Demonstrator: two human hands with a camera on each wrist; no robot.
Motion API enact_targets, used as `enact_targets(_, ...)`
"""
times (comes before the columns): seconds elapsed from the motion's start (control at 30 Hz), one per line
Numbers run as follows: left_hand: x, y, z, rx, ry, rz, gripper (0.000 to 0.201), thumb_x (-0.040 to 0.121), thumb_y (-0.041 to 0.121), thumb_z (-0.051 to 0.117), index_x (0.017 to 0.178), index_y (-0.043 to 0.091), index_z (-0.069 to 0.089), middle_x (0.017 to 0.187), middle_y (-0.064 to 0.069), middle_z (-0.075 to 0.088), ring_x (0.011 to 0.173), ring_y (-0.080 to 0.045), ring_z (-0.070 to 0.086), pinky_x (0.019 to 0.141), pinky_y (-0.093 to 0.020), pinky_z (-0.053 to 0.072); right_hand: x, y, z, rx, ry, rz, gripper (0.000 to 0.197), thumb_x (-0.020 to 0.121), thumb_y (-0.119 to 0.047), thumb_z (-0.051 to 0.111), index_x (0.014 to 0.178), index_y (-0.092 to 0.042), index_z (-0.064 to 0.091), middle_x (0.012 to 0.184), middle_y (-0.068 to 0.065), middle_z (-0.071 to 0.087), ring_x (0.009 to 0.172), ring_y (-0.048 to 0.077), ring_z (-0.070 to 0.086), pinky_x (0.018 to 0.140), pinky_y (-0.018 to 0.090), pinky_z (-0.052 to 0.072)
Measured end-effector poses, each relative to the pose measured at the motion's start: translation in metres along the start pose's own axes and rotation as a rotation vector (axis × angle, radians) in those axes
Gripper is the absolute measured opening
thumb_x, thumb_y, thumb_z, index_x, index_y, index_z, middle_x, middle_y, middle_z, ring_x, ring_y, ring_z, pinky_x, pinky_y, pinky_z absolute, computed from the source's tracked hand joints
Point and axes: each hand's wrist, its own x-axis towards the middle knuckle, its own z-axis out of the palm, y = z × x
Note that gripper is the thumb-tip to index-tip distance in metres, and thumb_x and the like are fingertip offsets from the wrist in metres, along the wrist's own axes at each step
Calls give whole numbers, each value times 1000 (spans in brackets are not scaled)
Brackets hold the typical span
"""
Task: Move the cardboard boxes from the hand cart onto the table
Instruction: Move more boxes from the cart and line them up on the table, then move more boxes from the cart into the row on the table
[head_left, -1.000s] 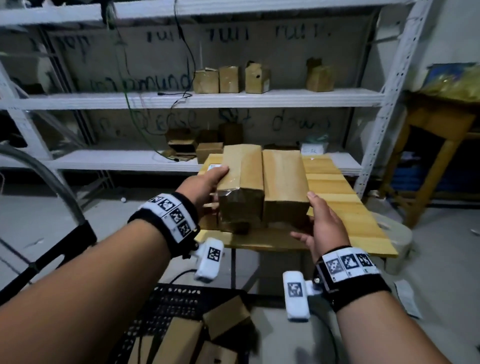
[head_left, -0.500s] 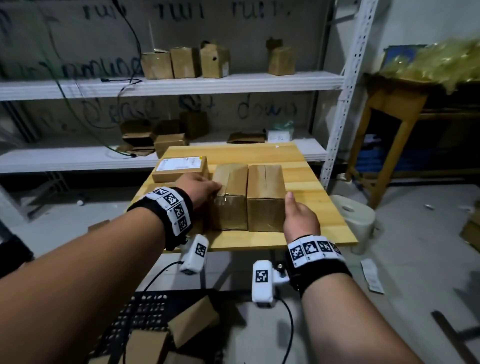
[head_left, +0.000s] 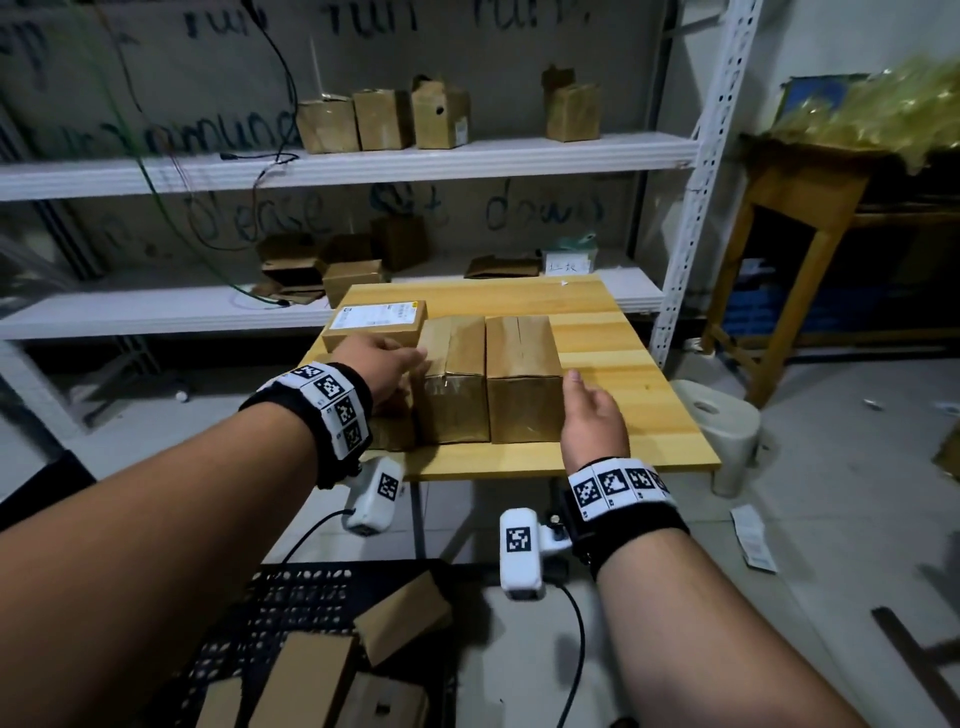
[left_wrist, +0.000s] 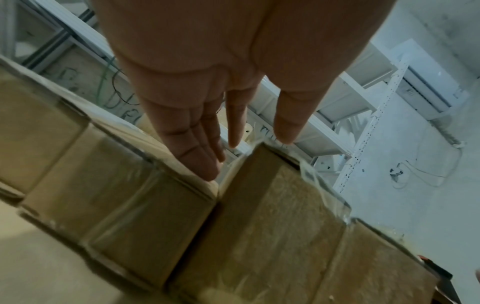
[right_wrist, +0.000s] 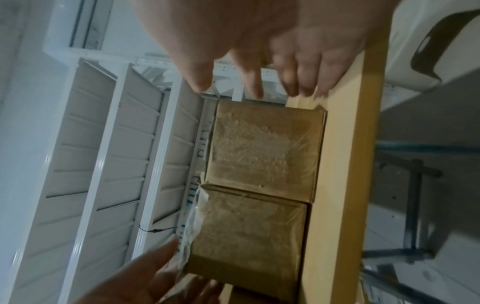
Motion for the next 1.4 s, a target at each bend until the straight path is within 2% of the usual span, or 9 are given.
enact_targets(0.1, -9, -7, -19, -85, 21, 43, 27, 95, 29, 76, 117, 14, 71, 109, -13, 73, 91, -25, 74, 72, -40, 65, -9, 5, 6, 16, 177, -77, 42, 85, -74, 49, 90, -32, 55, 111, 3, 68, 107, 31, 63, 97, 46, 49)
enact_targets(0.27, -27, -47, -66, -163, 88, 95, 19, 94, 25, 77, 104, 10, 72, 101, -11, 72, 76, -21, 67, 81, -46, 61, -54, 8, 29, 0, -14, -244, 37, 101, -48, 56, 88, -14, 62, 73, -2, 61, 70, 20, 58, 63, 31, 46)
enact_targets(0.47, -49, -122, -122, -253, 176, -33, 14, 97, 23, 73, 87, 16, 65, 94, -9, 65, 65, -20, 60, 64, -33, 51, -98, 26, 72, -142, -337, -232, 39, 101, -48, 56, 89, -14, 69, 77, 0, 67, 75, 19, 63, 65, 34, 50)
enact_targets(0.63, -66, -179, -157, -239, 282, -89, 17, 96, 24, 74, 84, 18, 63, 86, -4, 67, 64, -18, 58, 60, -29, 47, -128, 50, 121, -214, -510, -156, 39, 94, -58, 59, 85, -20, 68, 80, 1, 73, 76, 25, 69, 79, 51, 60)
enact_targets(0.9, -67, -282, -202, -253, 379, -363, 18, 94, 21, 76, 95, 6, 68, 84, -15, 67, 68, -27, 61, 67, -40, 56, -148, 105, 172, -516, -761, -202, 32, 92, -57, 66, 85, -26, 65, 81, -6, 68, 78, 16, 65, 72, 33, 54)
enact_targets(1.03, -70, -324, -178, -208, 284, -470, 19, 98, 20, 72, 102, 1, 71, 81, -10, 67, 67, -24, 63, 59, -27, 50, -151, 134, 187, -729, -830, -192, 37, 87, -61, 69, 104, -28, 65, 100, -6, 71, 91, 19, 69, 83, 39, 59)
enact_targets(1.1, -66, -341, -169, -26, 217, -491, 26, 97, 27, 74, 113, 7, 71, 95, -7, 71, 75, -19, 66, 56, -21, 51, -152, 146, 193, -848, -868, -197, 54, 85, -63, 70, 124, -27, 62, 118, -3, 68, 105, 22, 68, 92, 38, 57)
enact_targets(1.23, -52, -370, -157, 221, 56, -520, 68, 84, 30, 87, 142, 7, 61, 143, -10, 63, 129, -31, 60, 102, -28, 47, -152, 172, 201, -989, -841, -136, 83, 79, -65, 75, 147, -28, 46, 145, 4, 50, 128, 27, 56, 106, 40, 49)
enact_targets(1.4, -36, -393, -137, 379, -85, -510, 53, 87, 15, 81, 136, 6, 65, 131, -13, 68, 111, -29, 63, 96, -34, 53, -154, 208, 210, -1104, -834, -32, 111, 72, -62, 83, 161, -29, 25, 163, 9, 29, 149, 36, 31, 120, 48, 34)
